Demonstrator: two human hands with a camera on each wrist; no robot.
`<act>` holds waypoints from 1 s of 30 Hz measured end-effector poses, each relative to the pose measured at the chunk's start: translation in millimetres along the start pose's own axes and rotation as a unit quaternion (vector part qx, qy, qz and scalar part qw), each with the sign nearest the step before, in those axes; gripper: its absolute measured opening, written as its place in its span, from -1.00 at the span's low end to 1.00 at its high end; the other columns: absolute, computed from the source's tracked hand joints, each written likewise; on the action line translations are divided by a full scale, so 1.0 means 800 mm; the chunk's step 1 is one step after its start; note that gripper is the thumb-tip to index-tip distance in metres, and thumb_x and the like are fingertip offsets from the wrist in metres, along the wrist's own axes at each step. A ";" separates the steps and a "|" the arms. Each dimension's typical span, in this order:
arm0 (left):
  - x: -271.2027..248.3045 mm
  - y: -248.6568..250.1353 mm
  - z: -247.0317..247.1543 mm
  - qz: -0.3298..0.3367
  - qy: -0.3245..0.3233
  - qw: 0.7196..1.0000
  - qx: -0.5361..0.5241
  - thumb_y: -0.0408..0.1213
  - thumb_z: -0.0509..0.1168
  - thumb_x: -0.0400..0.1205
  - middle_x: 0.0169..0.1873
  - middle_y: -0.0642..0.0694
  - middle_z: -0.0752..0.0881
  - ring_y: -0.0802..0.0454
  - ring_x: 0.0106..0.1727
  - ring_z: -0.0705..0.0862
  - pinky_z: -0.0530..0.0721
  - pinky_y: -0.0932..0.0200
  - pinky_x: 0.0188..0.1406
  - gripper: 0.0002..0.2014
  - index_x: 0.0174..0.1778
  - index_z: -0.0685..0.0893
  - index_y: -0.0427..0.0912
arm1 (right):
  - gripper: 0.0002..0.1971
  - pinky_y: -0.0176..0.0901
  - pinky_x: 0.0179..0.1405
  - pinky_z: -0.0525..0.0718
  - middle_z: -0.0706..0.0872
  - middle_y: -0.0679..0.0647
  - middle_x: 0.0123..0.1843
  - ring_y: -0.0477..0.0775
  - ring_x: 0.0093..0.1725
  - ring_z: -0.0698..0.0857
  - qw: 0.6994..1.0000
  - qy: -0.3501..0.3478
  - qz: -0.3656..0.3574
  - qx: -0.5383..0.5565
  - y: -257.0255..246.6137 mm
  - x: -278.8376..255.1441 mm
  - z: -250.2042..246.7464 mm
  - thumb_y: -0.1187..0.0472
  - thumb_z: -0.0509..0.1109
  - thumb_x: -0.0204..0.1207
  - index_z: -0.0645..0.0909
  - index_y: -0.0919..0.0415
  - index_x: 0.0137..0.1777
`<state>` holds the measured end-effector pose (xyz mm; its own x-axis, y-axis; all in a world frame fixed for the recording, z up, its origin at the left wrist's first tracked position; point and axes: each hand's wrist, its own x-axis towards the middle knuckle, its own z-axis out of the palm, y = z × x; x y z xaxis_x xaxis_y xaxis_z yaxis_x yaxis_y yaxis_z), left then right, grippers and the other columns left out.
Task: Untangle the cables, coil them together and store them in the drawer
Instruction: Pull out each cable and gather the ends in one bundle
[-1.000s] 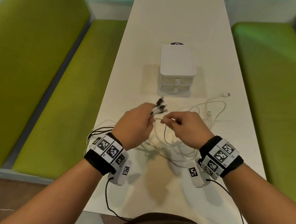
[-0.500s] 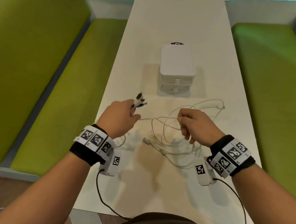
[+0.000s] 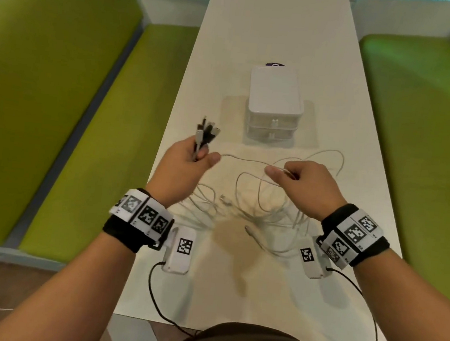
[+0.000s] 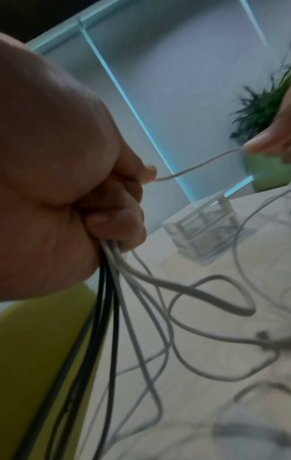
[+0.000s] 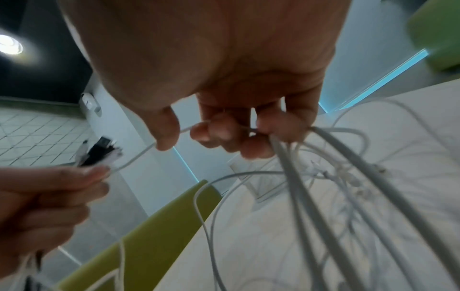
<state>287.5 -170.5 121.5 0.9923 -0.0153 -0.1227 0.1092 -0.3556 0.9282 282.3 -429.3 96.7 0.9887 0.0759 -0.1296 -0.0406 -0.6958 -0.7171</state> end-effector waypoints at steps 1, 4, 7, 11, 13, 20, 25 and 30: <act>0.003 -0.004 -0.009 -0.012 0.011 1.000 0.019 -0.19 0.42 0.62 -0.53 0.13 0.38 -0.01 -0.52 0.34 0.39 0.05 -0.43 -0.62 -0.38 0.35 -0.01 | -0.47 -0.03 -0.30 0.46 0.41 -0.15 -0.58 0.11 -0.43 0.50 0.999 -0.002 -0.004 0.042 0.006 0.001 -0.003 -0.22 0.36 0.61 0.35 0.08 -0.46; 0.007 -0.011 -0.017 -0.005 -0.003 0.960 0.279 -0.21 0.35 0.61 -0.28 0.00 0.66 -0.21 -0.27 0.61 0.52 -0.03 -0.32 -0.79 -0.27 0.45 -0.06 | -0.69 -0.05 -0.33 0.50 0.54 0.01 -0.46 0.06 -0.41 0.56 0.990 -0.029 -0.030 0.133 0.007 0.001 -0.006 0.09 0.27 0.74 0.59 0.09 -0.27; -0.003 -0.003 -0.001 0.108 0.024 0.928 0.355 -0.28 0.34 0.61 -0.23 0.09 0.51 0.16 -0.27 0.51 0.31 0.16 -0.29 -0.81 -0.15 0.42 -0.10 | -0.76 0.04 -0.21 0.62 0.64 0.02 -0.39 0.05 -0.36 0.58 0.994 -0.054 -0.079 0.047 -0.007 -0.002 0.004 0.03 0.30 0.72 0.71 -0.05 -0.17; -0.014 0.007 0.038 0.199 -0.100 0.924 0.310 -0.13 0.34 0.66 -0.28 0.14 0.55 0.23 -0.33 0.49 0.39 0.17 -0.29 -0.84 -0.04 0.53 -0.11 | -0.83 -0.03 -0.21 0.64 0.72 -0.12 -0.38 -0.14 -0.36 0.63 0.990 -0.102 -0.088 -0.033 -0.021 -0.003 0.019 -0.28 0.34 0.60 0.76 -0.40 0.01; -0.016 0.007 0.047 0.148 -0.169 0.929 0.292 -0.03 0.32 0.69 -0.26 0.06 0.68 0.07 -0.29 0.63 0.59 0.02 -0.22 -0.77 0.00 0.59 -0.13 | -0.75 -0.03 -0.27 0.61 0.67 -0.16 -0.46 -0.12 -0.40 0.60 0.992 -0.085 -0.086 -0.034 -0.023 -0.004 0.024 -0.39 0.35 0.48 0.78 -0.39 -0.05; 0.001 0.005 0.004 -0.013 -0.062 0.998 0.022 -0.19 0.39 0.68 -0.55 0.07 0.44 0.06 -0.57 0.38 0.41 0.16 -0.52 -0.67 -0.28 0.38 -0.08 | -0.44 0.02 -0.24 0.64 0.49 -0.06 -0.49 -0.01 -0.39 0.51 0.998 -0.033 -0.027 0.056 0.004 -0.002 0.007 -0.29 0.47 0.50 0.47 0.16 -0.42; 0.005 -0.005 0.002 0.007 -0.063 0.945 0.322 -0.26 0.22 0.72 -0.17 -0.01 0.85 0.06 -0.24 0.72 0.66 0.10 -0.29 -0.89 -0.12 0.50 -0.13 | -0.86 0.08 -0.07 0.72 0.71 -0.32 -0.20 -0.15 -0.11 0.67 0.993 -0.040 -0.084 0.072 0.003 0.000 0.020 0.12 0.31 0.73 0.68 -0.03 -0.02; -0.012 0.002 0.042 0.128 -0.077 0.937 0.316 -0.16 0.29 0.70 -0.15 0.01 0.74 0.11 -0.30 0.63 0.61 0.09 -0.25 -0.87 -0.03 0.51 -0.13 | -0.80 0.11 -0.01 0.74 0.76 -0.28 -0.23 -0.15 -0.14 0.71 0.995 -0.041 -0.090 0.023 -0.012 -0.001 0.034 -0.05 0.35 0.69 0.78 -0.22 0.19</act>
<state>275.9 -202.3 112.4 0.9556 -0.2942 -0.0190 -0.2365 -0.8034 0.5465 278.0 -403.2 84.9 0.9655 0.2558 -0.0498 0.1279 -0.6315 -0.7647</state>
